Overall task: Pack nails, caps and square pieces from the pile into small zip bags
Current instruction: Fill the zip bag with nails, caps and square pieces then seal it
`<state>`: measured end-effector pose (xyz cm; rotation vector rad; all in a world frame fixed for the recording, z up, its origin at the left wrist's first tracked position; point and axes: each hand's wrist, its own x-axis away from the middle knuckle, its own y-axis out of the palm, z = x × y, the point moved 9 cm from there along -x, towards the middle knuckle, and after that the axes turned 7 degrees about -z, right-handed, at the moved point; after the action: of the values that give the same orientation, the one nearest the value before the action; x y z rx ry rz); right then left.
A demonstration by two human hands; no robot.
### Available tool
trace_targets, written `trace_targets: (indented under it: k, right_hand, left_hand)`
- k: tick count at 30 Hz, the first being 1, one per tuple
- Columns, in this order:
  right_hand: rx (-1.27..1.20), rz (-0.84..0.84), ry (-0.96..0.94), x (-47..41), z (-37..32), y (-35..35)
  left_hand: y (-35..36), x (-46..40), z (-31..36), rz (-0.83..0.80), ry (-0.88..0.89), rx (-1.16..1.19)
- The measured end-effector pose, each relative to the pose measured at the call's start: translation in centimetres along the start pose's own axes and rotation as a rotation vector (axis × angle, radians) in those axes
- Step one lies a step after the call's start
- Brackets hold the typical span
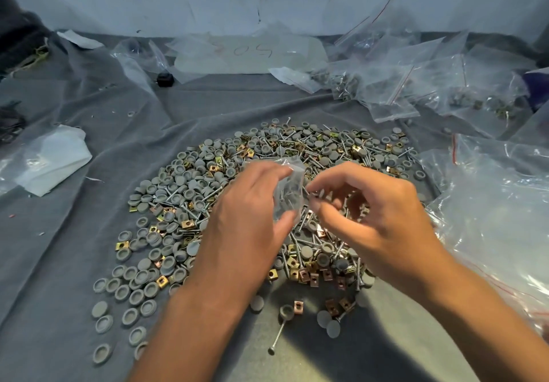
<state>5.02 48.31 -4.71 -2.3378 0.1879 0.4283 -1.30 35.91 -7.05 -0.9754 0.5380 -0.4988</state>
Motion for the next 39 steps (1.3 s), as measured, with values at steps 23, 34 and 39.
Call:
trace_targets:
  k: [23,34,39]
  right_hand:
    - [0.457,-0.64,0.0,2.0,2.3,7.4]
    - [0.545,-0.584,-0.061,1.8,1.4,7.7]
    - [0.195,-0.454,0.107,0.8,3.1,5.7]
  left_hand:
    - [-7.1,2.8,-0.3,0.691,0.034,0.006]
    - [-1.0,0.1,-0.7,0.057,-0.041,-0.051]
    - [-0.9,0.1,-0.9,0.058,-0.04,-0.035]
